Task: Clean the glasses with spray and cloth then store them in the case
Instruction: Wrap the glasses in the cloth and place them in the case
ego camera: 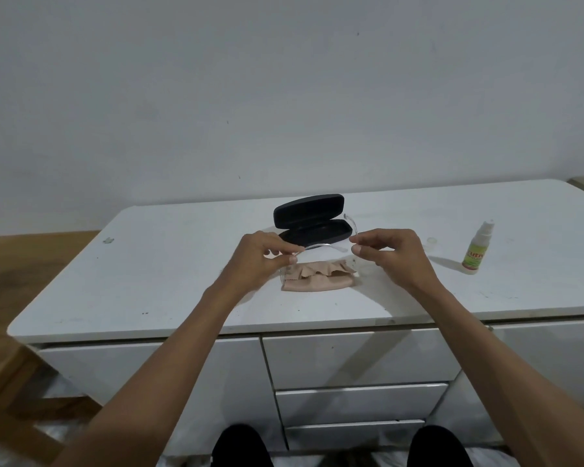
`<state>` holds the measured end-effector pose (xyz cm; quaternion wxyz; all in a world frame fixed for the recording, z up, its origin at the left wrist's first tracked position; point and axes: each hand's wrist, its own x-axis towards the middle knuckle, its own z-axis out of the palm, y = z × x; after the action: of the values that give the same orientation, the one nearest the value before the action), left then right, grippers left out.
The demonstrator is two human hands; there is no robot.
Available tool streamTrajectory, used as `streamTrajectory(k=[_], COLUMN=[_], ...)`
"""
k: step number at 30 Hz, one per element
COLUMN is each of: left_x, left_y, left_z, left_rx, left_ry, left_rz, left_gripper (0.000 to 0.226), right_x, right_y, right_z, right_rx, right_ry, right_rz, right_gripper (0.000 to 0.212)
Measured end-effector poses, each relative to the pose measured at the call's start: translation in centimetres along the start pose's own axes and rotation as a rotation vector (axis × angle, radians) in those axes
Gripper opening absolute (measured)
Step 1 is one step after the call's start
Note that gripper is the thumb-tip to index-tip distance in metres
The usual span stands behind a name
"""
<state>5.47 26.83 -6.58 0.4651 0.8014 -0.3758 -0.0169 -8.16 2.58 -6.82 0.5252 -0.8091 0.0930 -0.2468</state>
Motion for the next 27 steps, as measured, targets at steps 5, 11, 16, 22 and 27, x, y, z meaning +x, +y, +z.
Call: streamTrajectory(k=[5,11,16,22,27], left_x=[0.6,0.8,0.6,-0.3,-0.6], left_y=[-0.1,-0.7,-1.0,0.0,0.2], left_z=[1.6,1.4,-0.2,-0.5,-0.4], left_rx=[0.036,-0.15,-0.441,-0.165,0.041], left_ry=[-0.041,-0.058,0.027,-0.045,-0.17], left_rz=[-0.055,-0.161,-0.257,-0.129,-0.079], left_gripper=[0.022,0.016,0.016,0.023,0.044], right_x=[0.5,1.2,1.1,0.8,0.2], right_y=[-0.3,-0.7,-0.9,-1.0,-1.0], right_z=[0.4,1.6,2.4,2.5,1.6], right_rx=[-0.074,-0.306,-0.525,-0.583,-0.507], right_ry=[-0.021,-0.126,-0.24,-0.318,-0.328], right_rz=[-0.014,-0.102,-0.136,-0.14,-0.064], right_gripper=[0.014,0.016,0.023,0.032,0.047])
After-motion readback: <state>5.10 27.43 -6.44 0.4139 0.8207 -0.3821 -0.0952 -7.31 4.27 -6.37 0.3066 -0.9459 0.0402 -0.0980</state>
